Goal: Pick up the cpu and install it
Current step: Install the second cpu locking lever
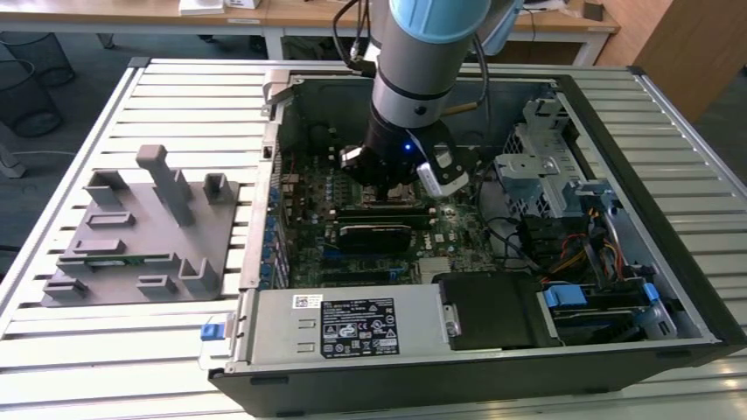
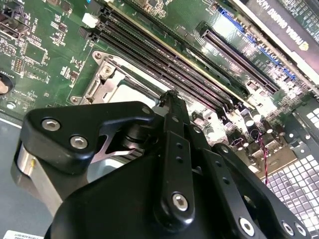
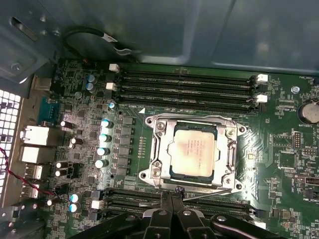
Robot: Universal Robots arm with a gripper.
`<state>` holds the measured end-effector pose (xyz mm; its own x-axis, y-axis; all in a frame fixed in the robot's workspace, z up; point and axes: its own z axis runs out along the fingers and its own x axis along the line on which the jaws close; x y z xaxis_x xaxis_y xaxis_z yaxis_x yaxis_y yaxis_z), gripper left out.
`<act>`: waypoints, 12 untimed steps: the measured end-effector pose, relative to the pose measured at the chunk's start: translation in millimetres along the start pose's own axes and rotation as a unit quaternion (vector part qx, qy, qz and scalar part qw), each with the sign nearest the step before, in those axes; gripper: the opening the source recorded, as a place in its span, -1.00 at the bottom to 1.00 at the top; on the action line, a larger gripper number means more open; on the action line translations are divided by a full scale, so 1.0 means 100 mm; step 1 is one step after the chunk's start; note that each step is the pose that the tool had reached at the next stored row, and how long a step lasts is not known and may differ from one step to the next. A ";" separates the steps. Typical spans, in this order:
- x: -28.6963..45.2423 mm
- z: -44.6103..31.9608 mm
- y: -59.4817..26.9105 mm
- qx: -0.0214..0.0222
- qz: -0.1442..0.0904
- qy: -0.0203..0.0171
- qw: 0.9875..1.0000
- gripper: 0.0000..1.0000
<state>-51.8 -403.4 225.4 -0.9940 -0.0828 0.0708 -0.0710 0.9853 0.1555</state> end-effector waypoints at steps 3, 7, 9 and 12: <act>0.001 0.004 -0.002 0.000 0.000 0.000 1.000 -0.79; 0.009 0.010 -0.008 0.000 0.000 0.000 1.000 -0.79; 0.016 0.014 -0.009 0.000 0.000 0.000 1.000 -0.79; 0.025 0.025 -0.010 0.000 0.000 0.000 1.000 -0.79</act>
<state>-54.5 -404.3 223.0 -0.9940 -0.0828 0.0708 -0.0710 0.9853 0.1556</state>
